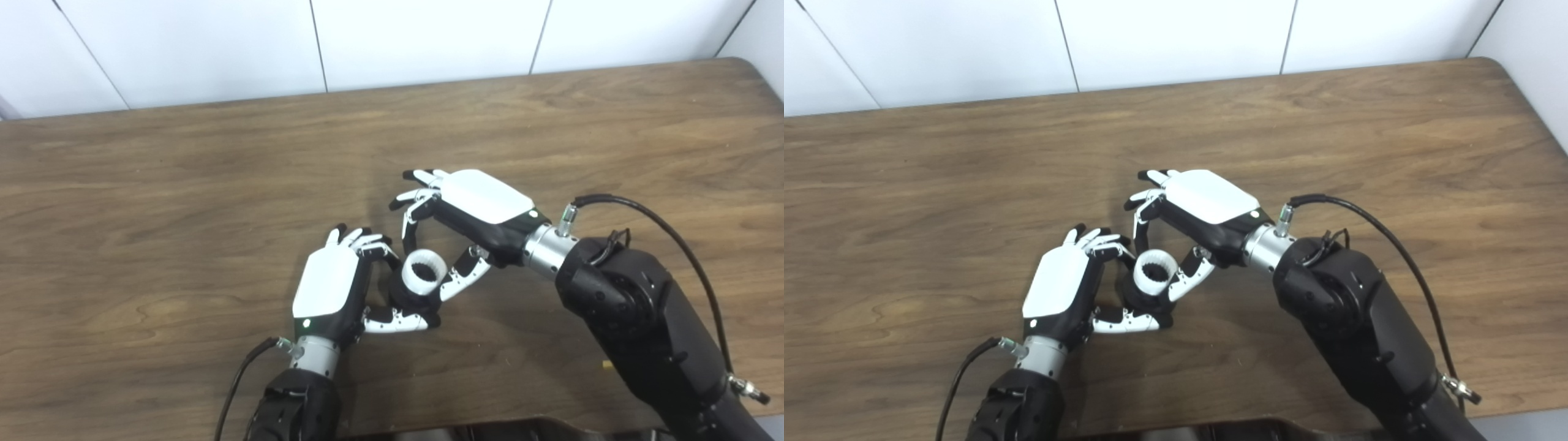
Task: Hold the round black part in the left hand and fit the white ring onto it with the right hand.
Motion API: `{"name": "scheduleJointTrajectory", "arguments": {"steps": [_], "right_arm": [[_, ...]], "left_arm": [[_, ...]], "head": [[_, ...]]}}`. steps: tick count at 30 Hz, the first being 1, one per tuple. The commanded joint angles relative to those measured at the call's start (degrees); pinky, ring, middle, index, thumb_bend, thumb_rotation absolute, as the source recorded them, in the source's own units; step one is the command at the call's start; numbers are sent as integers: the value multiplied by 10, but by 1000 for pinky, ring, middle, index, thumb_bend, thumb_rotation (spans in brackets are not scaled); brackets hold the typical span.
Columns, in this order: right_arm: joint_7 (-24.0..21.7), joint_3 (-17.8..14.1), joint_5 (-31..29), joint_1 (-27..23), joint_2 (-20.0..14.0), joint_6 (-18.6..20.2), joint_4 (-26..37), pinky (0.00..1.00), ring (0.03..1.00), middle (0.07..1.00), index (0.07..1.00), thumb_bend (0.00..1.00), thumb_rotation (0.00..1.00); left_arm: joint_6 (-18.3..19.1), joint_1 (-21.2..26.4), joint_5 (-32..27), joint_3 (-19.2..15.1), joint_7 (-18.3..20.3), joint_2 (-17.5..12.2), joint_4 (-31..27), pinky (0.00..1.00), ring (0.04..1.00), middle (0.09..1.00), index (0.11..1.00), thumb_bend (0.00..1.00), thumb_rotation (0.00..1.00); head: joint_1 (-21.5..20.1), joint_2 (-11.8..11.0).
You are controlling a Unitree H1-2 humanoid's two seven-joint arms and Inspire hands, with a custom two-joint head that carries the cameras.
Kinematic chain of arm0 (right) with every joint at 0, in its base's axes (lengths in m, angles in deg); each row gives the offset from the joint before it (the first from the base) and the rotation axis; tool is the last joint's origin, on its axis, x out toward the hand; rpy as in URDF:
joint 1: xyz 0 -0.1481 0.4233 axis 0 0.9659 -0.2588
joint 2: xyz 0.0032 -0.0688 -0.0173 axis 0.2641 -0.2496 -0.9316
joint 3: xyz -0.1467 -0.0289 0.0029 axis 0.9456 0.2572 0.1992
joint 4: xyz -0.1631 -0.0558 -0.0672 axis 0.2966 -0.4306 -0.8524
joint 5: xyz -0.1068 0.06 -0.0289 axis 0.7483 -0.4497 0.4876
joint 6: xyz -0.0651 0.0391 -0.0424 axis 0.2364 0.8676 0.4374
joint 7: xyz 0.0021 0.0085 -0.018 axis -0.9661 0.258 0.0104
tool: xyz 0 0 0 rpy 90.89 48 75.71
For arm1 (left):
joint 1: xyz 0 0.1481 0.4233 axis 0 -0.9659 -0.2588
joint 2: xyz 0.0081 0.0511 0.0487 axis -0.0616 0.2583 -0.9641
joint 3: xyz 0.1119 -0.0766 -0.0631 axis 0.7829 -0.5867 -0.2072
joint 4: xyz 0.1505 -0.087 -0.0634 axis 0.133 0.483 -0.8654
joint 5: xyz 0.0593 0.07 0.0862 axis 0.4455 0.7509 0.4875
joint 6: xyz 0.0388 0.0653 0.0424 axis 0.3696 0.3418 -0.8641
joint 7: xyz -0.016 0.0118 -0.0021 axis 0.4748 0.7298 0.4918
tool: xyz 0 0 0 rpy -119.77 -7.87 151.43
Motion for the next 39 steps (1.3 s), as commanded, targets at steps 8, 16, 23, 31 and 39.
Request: {"name": "scheduleJointTrajectory", "arguments": {"steps": [8, 16, 23, 31, 39], "right_arm": [[16, -6, 1, -9, 6, -14, 10, 1000, 988, 847, 483, 523, 136], [15, -7, 1, -10, 5, -14, 6, 1000, 986, 848, 484, 523, 137], [15, -9, 3, -11, 4, -12, 2, 1000, 984, 847, 484, 523, 136], [16, -9, 3, -12, 4, -13, -3, 1000, 987, 847, 483, 523, 137], [16, -8, 3, -11, 4, -13, -5, 1000, 988, 848, 483, 523, 137]], "left_arm": [[0, 3, 3, 9, 15, 8, 1, 1000, 885, 779, 483, 524, 51], [2, 2, 4, 9, 18, 12, -2, 1000, 885, 779, 483, 524, 51], [3, 2, 6, 11, 20, 11, -4, 1000, 884, 778, 483, 524, 51], [6, 0, 6, 13, 22, 14, -8, 1000, 885, 778, 483, 524, 50], [10, -1, 10, 14, 24, 14, -11, 1000, 885, 778, 483, 524, 51]], "head": [[4, 2], [6, 3], [10, 7], [11, 8], [13, 13]]}}
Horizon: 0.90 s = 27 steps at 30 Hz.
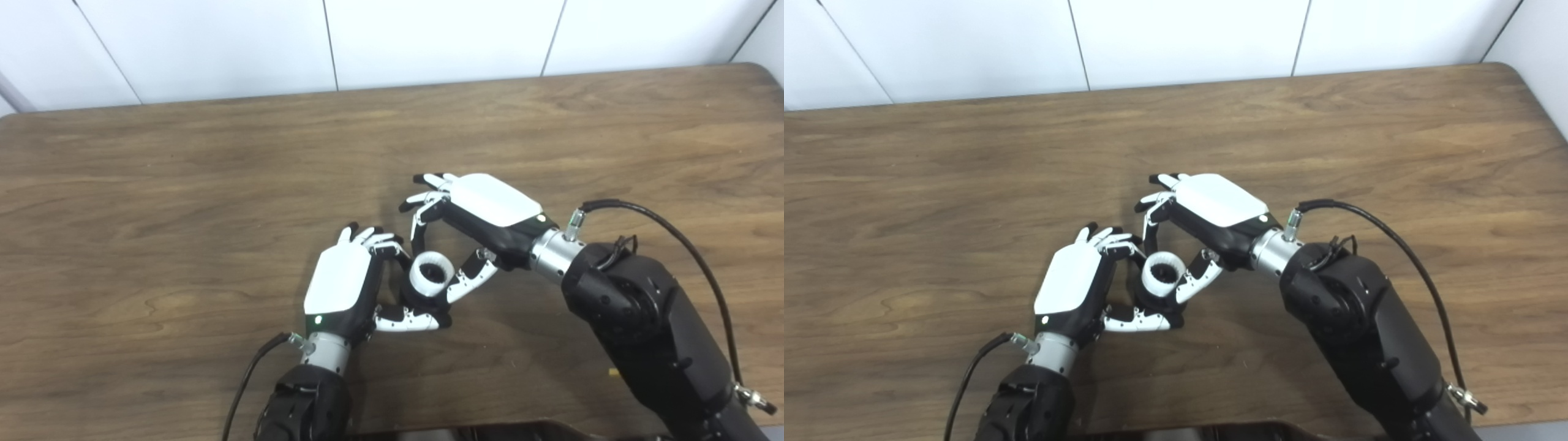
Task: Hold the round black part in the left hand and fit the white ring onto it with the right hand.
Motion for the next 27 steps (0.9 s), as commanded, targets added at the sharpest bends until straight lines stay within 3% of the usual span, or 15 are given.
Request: {"name": "scheduleJointTrajectory", "arguments": {"steps": [1, 27], "right_arm": [[16, -8, 1, -12, 2, -12, 8, 1000, 988, 846, 483, 523, 136], [14, -10, 9, -16, 4, -7, 8, 1000, 978, 854, 491, 525, 153]], "left_arm": [[0, -1, 2, 10, 18, 6, -9, 1000, 885, 778, 483, 524, 51], [4, -2, 2, 10, 23, 6, -14, 1000, 887, 781, 483, 524, 50]], "head": [[1, 3], [1, 6]]}}
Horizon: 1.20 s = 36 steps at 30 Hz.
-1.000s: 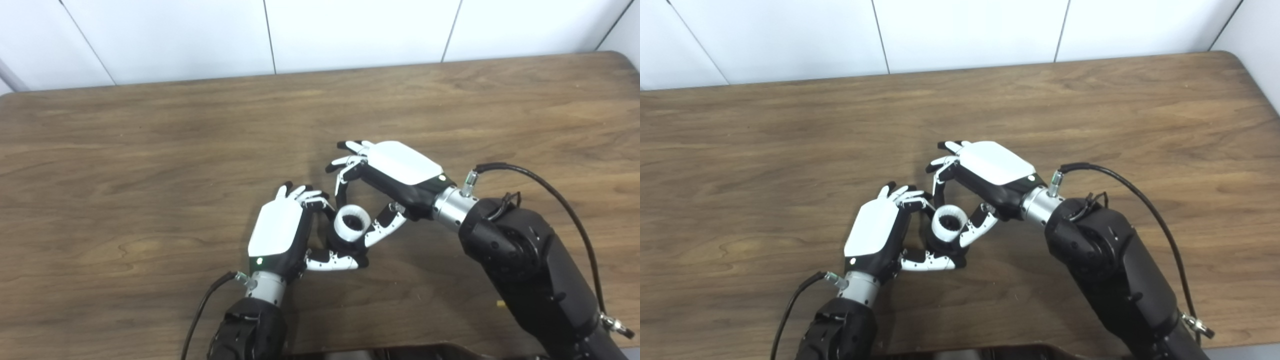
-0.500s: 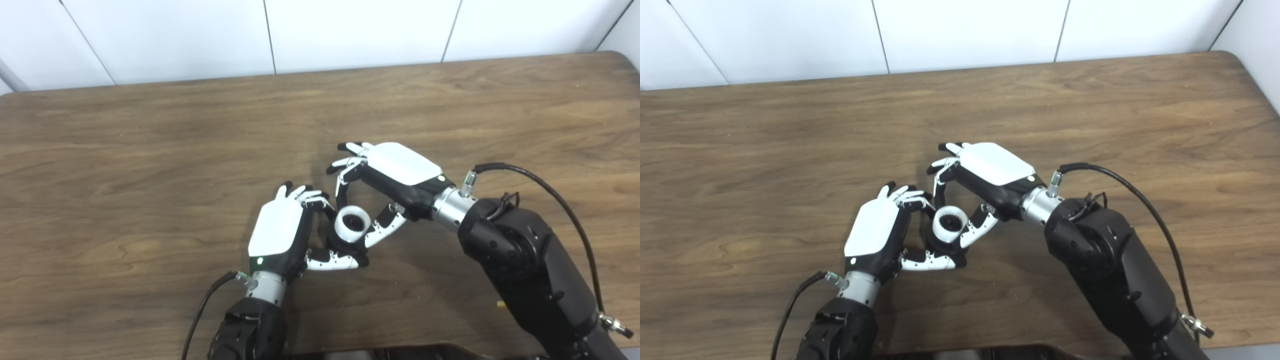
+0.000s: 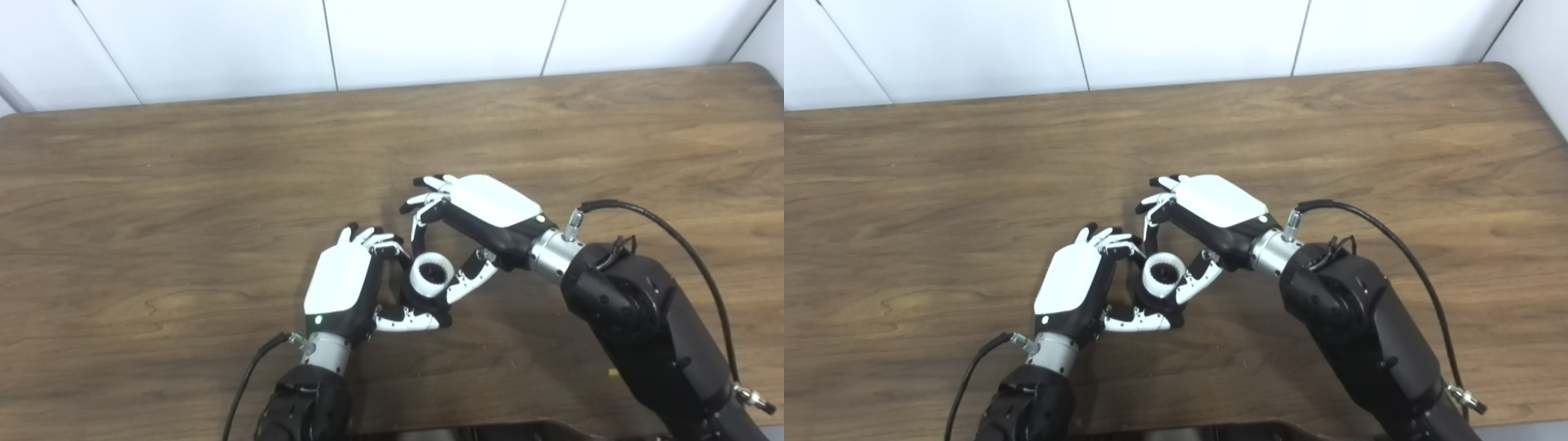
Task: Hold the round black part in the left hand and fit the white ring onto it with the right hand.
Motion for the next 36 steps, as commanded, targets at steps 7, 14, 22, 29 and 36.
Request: {"name": "scheduleJointTrajectory", "arguments": {"steps": [7, 14, 22, 29, 36], "right_arm": [[10, -10, 8, -19, -2, -9, 13, 1000, 989, 867, 584, 974, 283], [12, -11, 13, -20, -2, -12, 12, 1000, 990, 870, 598, 1000, 273], [4, -15, 15, -22, -3, -5, 16, 1000, 984, 873, 599, 1000, 272], [5, -22, 16, -26, -6, -6, 16, 1000, 983, 871, 596, 1000, 270], [-14, -48, 18, -37, -18, 9, 30, 1000, 991, 874, 603, 1000, 305]], "left_arm": [[-2, -1, 3, 10, 21, 6, -13, 1000, 883, 776, 483, 524, 50], [-2, -1, 3, 9, 22, 5, -13, 1000, 882, 775, 483, 524, 50], [-2, 1, 5, 8, 23, 3, -12, 1000, 884, 778, 483, 524, 51], [-5, 2, 4, 7, 19, 1, -8, 1000, 883, 779, 483, 524, 52], [-9, 4, 0, 2, 16, -2, -6, 1000, 884, 776, 483, 524, 51]], "head": [[1, 5], [-1, 7], [-1, 8], [-3, 9], [-6, 6]]}}
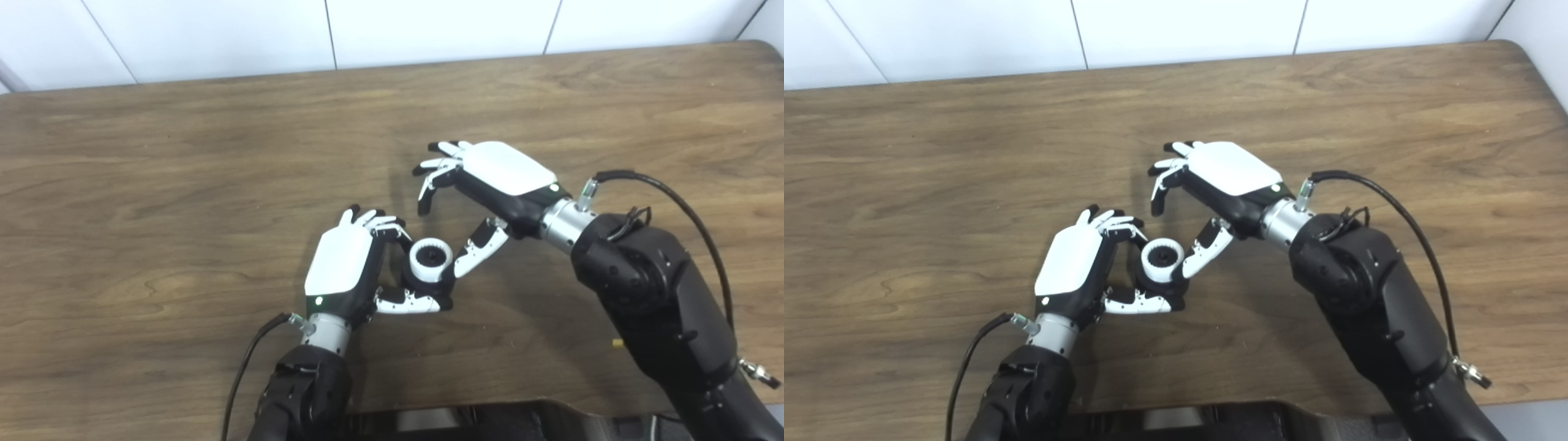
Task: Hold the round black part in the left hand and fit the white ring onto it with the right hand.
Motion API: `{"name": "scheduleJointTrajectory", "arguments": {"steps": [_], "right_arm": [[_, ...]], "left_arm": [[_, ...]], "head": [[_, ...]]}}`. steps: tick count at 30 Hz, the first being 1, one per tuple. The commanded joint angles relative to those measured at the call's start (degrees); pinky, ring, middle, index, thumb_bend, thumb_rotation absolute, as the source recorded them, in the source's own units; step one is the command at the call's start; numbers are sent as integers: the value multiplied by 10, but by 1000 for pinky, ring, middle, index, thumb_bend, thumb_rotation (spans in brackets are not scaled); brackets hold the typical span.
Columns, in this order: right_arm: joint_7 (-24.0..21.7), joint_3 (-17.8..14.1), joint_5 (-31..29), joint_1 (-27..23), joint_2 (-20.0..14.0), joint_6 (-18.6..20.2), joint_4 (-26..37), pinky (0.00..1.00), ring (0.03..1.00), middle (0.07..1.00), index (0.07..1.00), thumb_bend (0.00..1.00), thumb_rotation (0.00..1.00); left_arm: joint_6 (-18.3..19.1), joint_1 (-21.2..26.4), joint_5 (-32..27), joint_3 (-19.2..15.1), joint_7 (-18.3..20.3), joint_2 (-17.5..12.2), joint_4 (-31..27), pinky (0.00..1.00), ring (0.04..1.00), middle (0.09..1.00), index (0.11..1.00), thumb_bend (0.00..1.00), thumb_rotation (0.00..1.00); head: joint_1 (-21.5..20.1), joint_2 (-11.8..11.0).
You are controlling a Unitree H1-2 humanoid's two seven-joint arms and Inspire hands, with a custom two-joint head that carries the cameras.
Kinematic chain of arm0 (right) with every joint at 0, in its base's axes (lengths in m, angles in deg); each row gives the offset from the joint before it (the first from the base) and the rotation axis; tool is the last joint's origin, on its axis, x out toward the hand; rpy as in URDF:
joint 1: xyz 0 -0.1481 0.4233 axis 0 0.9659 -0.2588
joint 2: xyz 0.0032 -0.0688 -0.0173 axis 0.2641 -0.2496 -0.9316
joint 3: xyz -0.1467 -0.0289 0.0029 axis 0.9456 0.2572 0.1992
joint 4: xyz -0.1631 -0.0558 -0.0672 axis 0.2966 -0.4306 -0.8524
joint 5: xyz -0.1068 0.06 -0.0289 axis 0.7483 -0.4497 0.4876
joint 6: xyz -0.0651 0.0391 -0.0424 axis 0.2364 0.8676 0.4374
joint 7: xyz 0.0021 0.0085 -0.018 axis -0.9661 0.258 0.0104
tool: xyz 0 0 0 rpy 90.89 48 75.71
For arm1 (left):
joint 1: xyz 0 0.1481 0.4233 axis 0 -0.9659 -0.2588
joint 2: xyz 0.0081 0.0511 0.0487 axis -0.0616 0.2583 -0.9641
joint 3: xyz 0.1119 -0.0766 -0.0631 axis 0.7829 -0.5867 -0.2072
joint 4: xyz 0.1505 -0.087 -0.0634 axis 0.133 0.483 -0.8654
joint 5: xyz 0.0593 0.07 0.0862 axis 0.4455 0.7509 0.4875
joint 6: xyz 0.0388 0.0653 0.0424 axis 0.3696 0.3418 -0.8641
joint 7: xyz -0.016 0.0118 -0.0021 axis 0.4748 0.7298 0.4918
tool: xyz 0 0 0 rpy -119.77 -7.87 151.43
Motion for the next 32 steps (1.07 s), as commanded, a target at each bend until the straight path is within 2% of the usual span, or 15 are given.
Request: {"name": "scheduleJointTrajectory", "arguments": {"steps": [1, 16, 24, 25, 26, 28, 32], "right_arm": [[0, -17, 0, -26, -11, 5, 26, 1000, 995, 875, 605, 1000, 311], [-17, -77, -17, -33, -38, 31, 43, 1000, 972, 885, 628, 1000, 317], [-10, -94, -34, -34, -44, 38, 44, 1000, 979, 885, 634, 1000, 293], [-8, -95, -35, -34, -44, 37, 43, 1000, 980, 883, 632, 1000, 288], [-7, -95, -36, -33, -44, 37, 42, 1000, 981, 883, 632, 1000, 289], [-6, -95, -37, -33, -45, 37, 40, 1000, 980, 883, 632, 1000, 295], [-5, -97, -39, -33, -44, 41, 39, 1000, 980, 884, 630, 1000, 308]], "left_arm": [[-8, 4, 1, 3, 5, -2, 1, 1000, 885, 776, 483, 524, 51], [-3, 7, 0, -5, 26, -14, -3, 1000, 890, 783, 490, 524, 62], [20, 13, 17, -5, 68, -14, -8, 1000, 911, 819, 498, 522, 74], [22, 13, 20, -6, 72, -14, -8, 1000, 915, 828, 608, 725, 141], [23, 13, 22, -6, 75, -13, -8, 1000, 915, 833, 650, 797, 168], [25, 14, 26, -6, 82, -14, -8, 1000, 918, 844, 705, 863, 200], [24, 17, 38, -6, 93, -18, -7, 1000, 920, 871, 787, 904, 247]], "head": [[0, 0], [-7, -5], [-8, -9], [-8, -9], [-8, -9], [-9, -10], [-10, -11]]}}
